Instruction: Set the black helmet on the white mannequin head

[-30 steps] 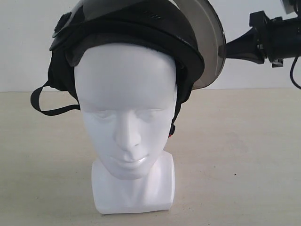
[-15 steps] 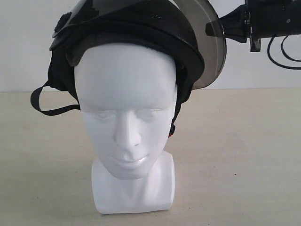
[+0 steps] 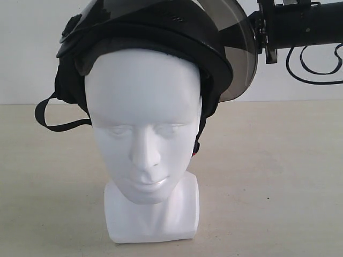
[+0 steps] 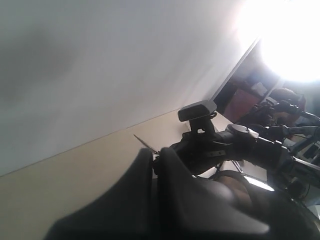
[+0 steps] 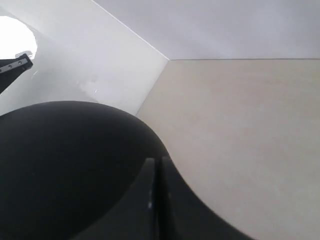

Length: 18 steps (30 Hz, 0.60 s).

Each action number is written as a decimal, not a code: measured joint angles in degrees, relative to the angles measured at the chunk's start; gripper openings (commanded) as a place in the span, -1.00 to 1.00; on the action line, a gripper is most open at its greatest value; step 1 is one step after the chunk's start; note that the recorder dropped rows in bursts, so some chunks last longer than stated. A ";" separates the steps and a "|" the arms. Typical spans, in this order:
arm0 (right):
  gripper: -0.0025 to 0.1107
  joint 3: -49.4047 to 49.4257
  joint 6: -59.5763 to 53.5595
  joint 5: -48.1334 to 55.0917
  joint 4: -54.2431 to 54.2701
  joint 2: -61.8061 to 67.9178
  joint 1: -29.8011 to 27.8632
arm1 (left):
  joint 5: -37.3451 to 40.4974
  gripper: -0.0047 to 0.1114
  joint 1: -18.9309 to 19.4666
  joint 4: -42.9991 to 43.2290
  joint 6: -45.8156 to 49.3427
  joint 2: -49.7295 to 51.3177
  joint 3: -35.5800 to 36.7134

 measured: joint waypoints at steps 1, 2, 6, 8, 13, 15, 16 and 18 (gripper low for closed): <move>-0.96 0.00 0.11 0.00 0.00 0.00 0.29 | 0.00 -0.84 0.00 0.00 0.00 0.28 0.00; -0.96 0.00 0.11 0.00 -0.10 0.00 0.68 | 0.00 -0.84 0.00 -0.11 0.00 0.72 0.00; -0.96 0.00 1.36 0.11 -0.10 0.00 1.43 | 0.00 -0.84 0.00 -0.38 0.00 2.43 0.00; -0.96 0.00 1.61 0.11 -0.23 0.00 1.43 | 0.00 -0.84 -0.24 -0.38 0.00 3.15 0.00; -0.96 0.00 2.63 0.00 -0.71 -1.04 1.43 | 0.00 -0.84 -1.82 -0.38 0.00 4.08 0.00; -0.96 0.00 2.63 0.00 -0.71 -1.75 1.43 | 0.00 -0.84 -2.67 -0.50 0.00 4.35 0.00; -0.96 0.00 2.63 0.00 -0.71 -1.99 1.43 | 0.00 -0.84 -3.15 -0.50 0.00 4.44 0.00; -0.96 0.00 2.63 0.00 -0.71 -2.11 1.69 | 0.00 -0.84 -3.67 -0.50 0.00 4.59 0.04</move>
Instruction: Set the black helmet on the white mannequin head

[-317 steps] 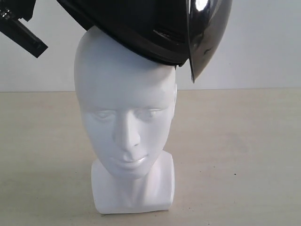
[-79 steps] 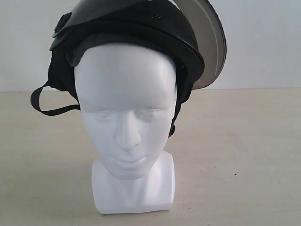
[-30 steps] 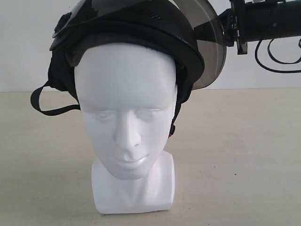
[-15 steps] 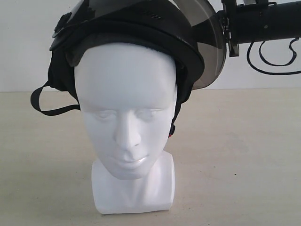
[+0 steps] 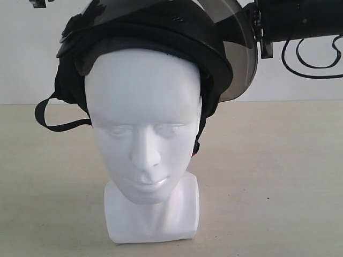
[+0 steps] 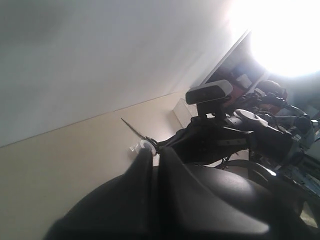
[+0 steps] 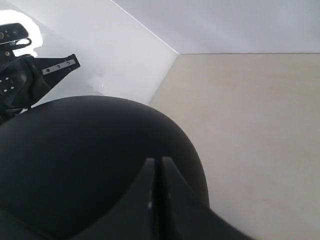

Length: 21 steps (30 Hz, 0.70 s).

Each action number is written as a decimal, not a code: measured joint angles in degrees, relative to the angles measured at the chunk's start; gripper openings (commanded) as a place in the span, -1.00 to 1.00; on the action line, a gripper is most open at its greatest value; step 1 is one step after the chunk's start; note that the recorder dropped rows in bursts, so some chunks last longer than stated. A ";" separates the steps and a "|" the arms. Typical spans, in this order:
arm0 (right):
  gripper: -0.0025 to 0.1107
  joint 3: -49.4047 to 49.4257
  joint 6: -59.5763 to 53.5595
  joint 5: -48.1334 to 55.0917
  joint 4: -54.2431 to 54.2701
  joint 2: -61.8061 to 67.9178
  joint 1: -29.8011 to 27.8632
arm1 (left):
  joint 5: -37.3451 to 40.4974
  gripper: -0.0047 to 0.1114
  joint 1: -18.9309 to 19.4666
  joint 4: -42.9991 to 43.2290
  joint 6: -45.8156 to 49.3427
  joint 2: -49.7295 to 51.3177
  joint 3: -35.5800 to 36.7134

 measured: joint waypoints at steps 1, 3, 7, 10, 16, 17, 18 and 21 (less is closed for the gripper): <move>-0.96 0.00 0.00 0.00 0.00 0.00 0.12 | 0.00 -0.84 -0.12 0.00 0.00 0.00 0.00; -0.96 0.00 0.10 0.00 -0.40 0.00 0.83 | 0.00 -0.84 -0.13 0.00 0.00 0.00 0.00; -0.96 0.00 0.23 0.00 -1.36 0.00 2.20 | 0.00 -0.84 -0.13 0.00 0.00 0.00 0.00; -0.96 0.00 0.39 -0.21 -1.49 0.00 2.34 | 0.00 -0.84 -0.13 0.00 0.00 0.00 0.00; -0.96 -0.03 1.58 -0.44 -2.22 -0.55 2.34 | 0.00 -0.84 -0.13 0.00 0.00 0.00 0.00; -0.96 -0.03 1.97 -0.44 -2.60 -1.02 2.34 | 0.00 -0.84 -0.13 0.00 0.00 0.00 0.00; -0.96 -0.03 2.28 -0.55 -2.83 -1.47 2.34 | 0.00 -0.84 -0.13 0.00 0.00 0.00 0.00; -0.96 -0.03 3.63 -0.63 -3.48 -3.73 2.38 | 0.00 -0.84 -0.13 0.00 0.00 0.00 0.00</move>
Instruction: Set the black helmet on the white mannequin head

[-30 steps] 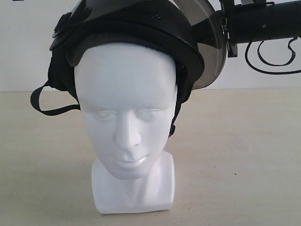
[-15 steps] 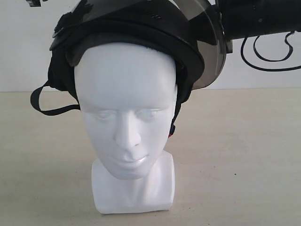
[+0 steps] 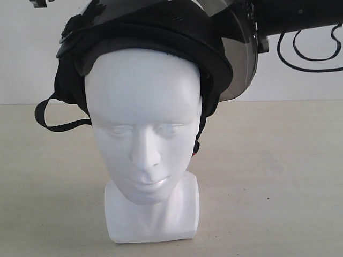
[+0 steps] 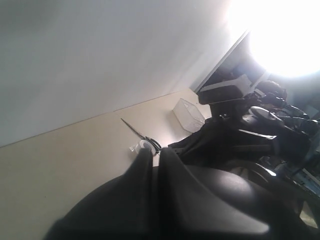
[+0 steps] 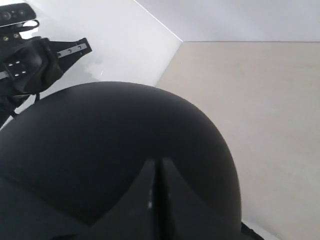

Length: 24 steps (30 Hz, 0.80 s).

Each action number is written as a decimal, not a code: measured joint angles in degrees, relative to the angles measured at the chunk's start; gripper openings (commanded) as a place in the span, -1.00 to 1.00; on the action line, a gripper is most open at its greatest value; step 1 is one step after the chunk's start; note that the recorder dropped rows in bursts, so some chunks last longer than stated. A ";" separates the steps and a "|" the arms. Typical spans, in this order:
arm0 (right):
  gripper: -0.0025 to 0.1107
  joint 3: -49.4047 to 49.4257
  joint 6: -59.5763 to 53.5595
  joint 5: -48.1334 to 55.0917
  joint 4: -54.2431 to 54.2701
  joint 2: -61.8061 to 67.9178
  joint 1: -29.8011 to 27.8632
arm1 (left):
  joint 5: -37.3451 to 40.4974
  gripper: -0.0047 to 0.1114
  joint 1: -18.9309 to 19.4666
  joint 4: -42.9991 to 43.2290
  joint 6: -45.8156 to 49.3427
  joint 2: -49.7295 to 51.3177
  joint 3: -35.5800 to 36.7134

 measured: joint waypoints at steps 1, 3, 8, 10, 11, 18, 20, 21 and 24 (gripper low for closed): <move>-0.96 0.00 0.42 0.00 -0.28 -0.61 0.09 | 0.00 -0.84 0.00 0.00 0.00 0.00 0.00; -0.96 0.00 1.46 0.22 -1.17 -1.90 0.09 | 0.00 -0.84 0.00 0.00 0.00 0.00 0.00; -0.96 1.28 2.65 -0.23 -1.90 -3.17 0.09 | 0.00 -0.84 0.00 0.00 0.00 0.00 0.00; -0.96 1.84 2.79 -0.74 -1.93 -3.50 0.09 | 0.00 -0.84 0.00 0.00 0.00 0.00 0.00; -0.96 2.09 2.79 -0.84 -1.93 -3.61 0.09 | 0.00 -0.84 0.00 0.00 0.00 0.00 0.00; -0.96 2.33 3.02 -2.45 -2.71 -5.41 1.28 | 0.00 -0.84 0.00 0.00 0.00 0.00 0.00; -0.96 2.33 3.28 -3.12 -2.59 -6.11 2.28 | 0.00 -0.84 0.00 0.00 0.00 0.00 0.00; -0.96 2.33 3.61 -3.40 -2.59 -6.41 2.76 | 0.00 -0.84 0.00 0.00 0.00 0.00 0.00; -0.96 2.33 4.19 -4.00 -2.48 -6.88 3.73 | 0.00 -0.84 0.00 0.00 0.00 0.00 0.00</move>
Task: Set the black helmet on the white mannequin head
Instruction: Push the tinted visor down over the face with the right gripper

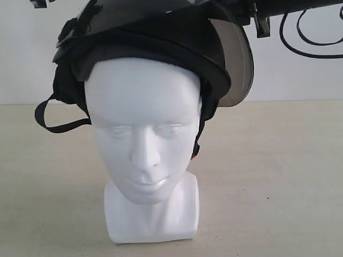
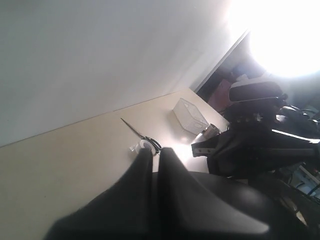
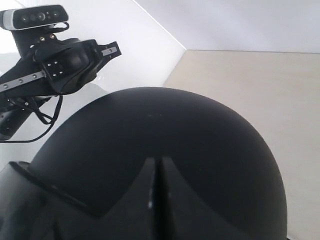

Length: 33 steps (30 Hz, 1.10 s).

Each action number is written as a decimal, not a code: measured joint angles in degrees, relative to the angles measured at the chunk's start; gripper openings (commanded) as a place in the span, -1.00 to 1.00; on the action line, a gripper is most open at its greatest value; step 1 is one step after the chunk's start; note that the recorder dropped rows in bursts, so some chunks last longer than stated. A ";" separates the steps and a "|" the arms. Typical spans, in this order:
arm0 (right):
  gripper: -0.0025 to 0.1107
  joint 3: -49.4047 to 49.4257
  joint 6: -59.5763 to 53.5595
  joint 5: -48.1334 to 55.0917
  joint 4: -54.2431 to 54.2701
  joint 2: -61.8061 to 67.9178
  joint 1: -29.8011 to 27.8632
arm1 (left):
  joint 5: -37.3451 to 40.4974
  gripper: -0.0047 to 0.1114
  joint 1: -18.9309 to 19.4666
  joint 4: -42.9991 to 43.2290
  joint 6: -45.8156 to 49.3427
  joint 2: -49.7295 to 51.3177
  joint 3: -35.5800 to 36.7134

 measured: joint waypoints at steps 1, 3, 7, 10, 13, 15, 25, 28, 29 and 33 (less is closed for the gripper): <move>-0.96 0.00 0.12 0.00 0.08 -0.12 0.31 | 0.00 -0.84 0.00 0.00 0.00 0.00 0.00; -0.96 0.00 0.51 0.24 -0.04 -0.49 0.43 | 0.00 -0.84 0.00 0.00 0.00 0.00 0.00; -0.96 0.00 1.50 0.50 -0.98 -1.46 0.69 | 0.00 -0.84 0.00 0.00 0.00 0.00 0.00; -0.96 0.00 2.11 0.88 -1.47 -2.51 0.91 | 0.00 -0.84 0.00 0.00 0.00 0.00 0.00; -0.96 0.00 2.82 1.82 -2.22 -3.54 1.08 | 0.00 -0.84 0.00 0.00 0.00 0.00 0.00; -0.96 0.00 3.10 1.94 -2.47 -3.95 1.58 | 0.00 -0.84 0.00 0.00 0.00 0.00 0.00; -0.96 1.61 3.33 -1.43 1.16 -4.57 5.67 | 0.00 -0.84 0.00 0.00 0.00 0.00 0.00; -0.96 1.69 3.65 -1.54 1.71 -4.57 6.09 | 0.00 -0.84 0.00 0.00 0.00 0.00 0.00; -0.96 1.69 3.66 -1.68 1.79 -4.71 6.26 | 0.00 -0.84 0.00 0.00 0.00 0.00 0.00; -0.96 1.69 3.98 -2.22 1.42 -5.33 7.34 | 0.00 -0.84 0.00 0.00 0.00 0.00 0.00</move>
